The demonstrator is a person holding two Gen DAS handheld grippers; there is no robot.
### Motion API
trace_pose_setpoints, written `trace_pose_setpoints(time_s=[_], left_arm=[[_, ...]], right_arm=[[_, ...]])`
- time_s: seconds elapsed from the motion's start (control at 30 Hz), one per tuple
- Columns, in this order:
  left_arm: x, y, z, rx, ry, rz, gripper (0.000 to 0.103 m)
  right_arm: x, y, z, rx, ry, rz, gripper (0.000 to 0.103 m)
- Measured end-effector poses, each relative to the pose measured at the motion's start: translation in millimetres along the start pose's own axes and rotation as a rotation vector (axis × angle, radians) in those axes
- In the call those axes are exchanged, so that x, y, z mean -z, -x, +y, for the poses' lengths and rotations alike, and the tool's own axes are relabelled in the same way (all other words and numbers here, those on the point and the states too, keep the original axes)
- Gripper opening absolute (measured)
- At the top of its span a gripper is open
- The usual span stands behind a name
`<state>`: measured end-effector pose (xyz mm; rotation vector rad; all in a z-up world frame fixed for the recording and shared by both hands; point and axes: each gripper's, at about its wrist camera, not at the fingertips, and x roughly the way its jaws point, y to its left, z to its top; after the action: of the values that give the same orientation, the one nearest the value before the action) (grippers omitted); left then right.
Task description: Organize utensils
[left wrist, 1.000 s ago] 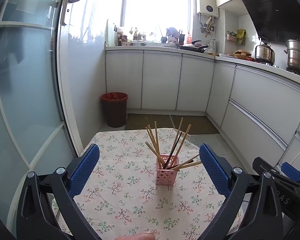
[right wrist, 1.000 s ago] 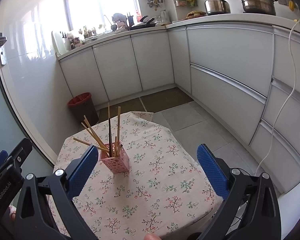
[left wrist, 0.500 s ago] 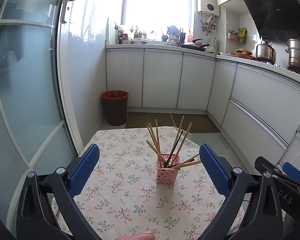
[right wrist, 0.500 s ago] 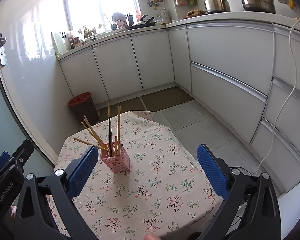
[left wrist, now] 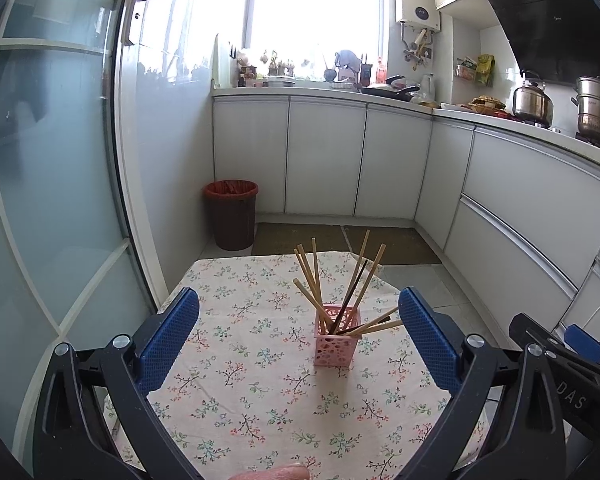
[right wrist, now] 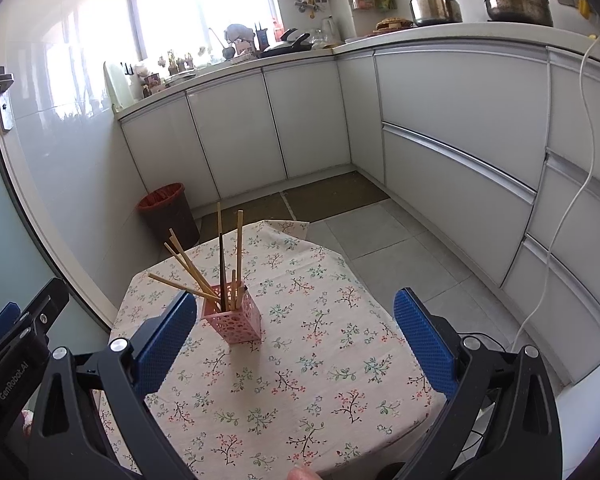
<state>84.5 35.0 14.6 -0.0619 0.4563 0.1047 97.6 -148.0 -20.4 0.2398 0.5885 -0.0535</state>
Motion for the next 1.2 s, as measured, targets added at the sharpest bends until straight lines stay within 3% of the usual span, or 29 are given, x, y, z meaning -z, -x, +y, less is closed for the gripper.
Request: trace_pose_setpoints(time_s=[0.57,0.67,1.2], left_arm=[[-0.3,-0.8,-0.7,-0.008,0.003,0.000,0.096],[0.8,-1.6,0.3,0.017,0.010,0.002,0.096],[3.4,0.0,-6.6,0.041,-0.054,-0.025,0.094]], right_arm=[[0.9,-4.5,-0.4,-0.002,0.001,0.013,0.096],[2.4,-5.8,0.0,-0.004,-0.002,0.020,0.096],[2.8,-8.7,-3.8,-0.005,-0.021,0.028,0.096]])
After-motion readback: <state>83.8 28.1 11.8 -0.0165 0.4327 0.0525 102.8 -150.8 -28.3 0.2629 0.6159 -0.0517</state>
